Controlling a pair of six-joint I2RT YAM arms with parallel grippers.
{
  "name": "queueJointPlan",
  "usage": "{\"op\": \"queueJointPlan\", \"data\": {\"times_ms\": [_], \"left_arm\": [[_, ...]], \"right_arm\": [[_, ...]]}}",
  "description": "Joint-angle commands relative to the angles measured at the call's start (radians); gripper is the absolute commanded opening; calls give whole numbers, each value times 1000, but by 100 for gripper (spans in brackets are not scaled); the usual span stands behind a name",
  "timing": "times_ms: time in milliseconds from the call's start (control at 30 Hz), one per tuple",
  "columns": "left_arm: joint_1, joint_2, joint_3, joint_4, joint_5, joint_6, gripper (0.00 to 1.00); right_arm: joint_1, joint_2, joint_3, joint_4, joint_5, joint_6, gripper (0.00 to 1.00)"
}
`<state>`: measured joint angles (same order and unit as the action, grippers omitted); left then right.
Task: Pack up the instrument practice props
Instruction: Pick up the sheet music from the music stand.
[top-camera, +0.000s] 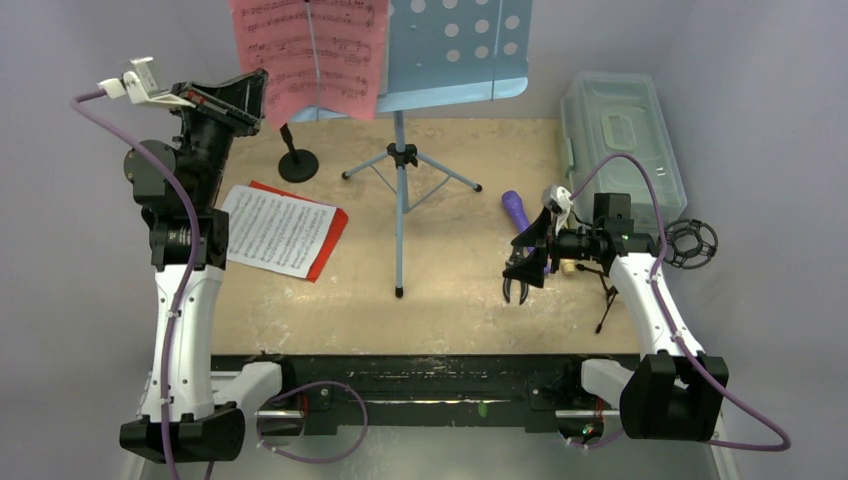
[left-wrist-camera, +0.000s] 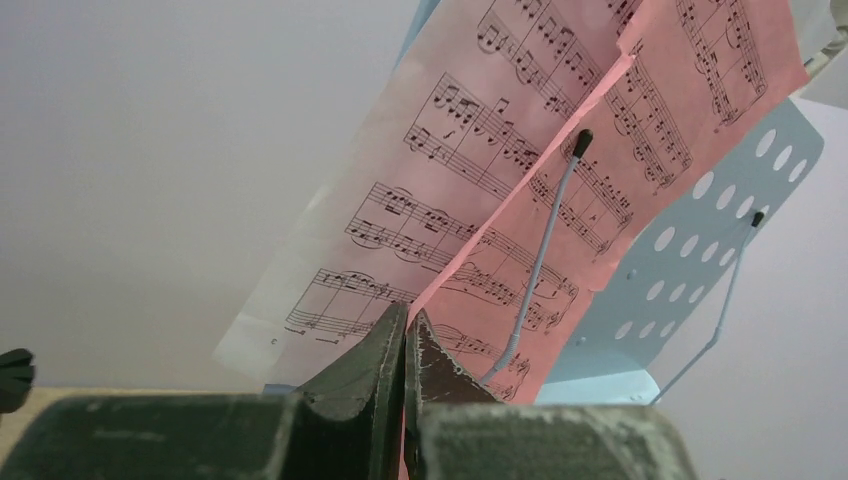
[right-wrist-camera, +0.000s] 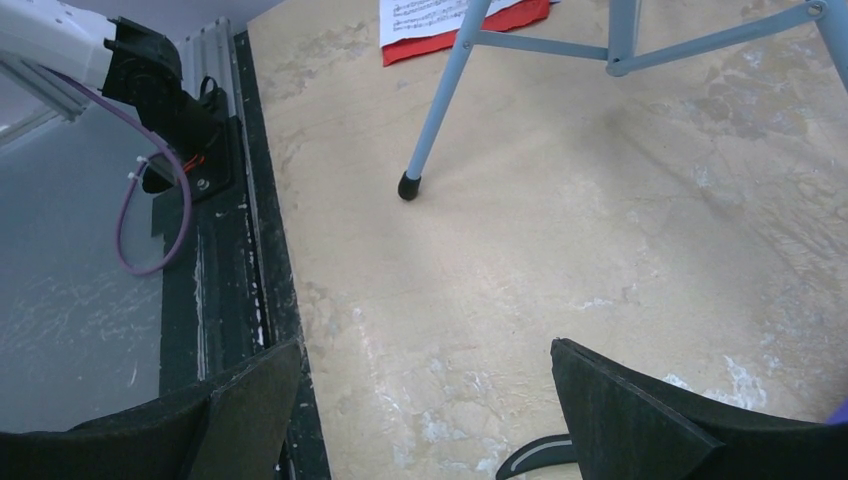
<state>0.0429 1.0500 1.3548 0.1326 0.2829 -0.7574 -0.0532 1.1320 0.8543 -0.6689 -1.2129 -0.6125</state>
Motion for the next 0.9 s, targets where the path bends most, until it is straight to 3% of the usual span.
{"op": "queueJointPlan", "data": {"times_ms": [0, 233, 867], "left_arm": [[-4, -63, -37, -21, -173, 51, 0], [-5, -119, -68, -117, -354, 87, 0], [-8, -226, -142, -211, -519, 189, 0]], "right_arm": [[3, 3, 46, -13, 6, -29, 99], [3, 7, 46, -17, 6, -33, 99], [3, 31, 50, -37, 10, -52, 99]]}}
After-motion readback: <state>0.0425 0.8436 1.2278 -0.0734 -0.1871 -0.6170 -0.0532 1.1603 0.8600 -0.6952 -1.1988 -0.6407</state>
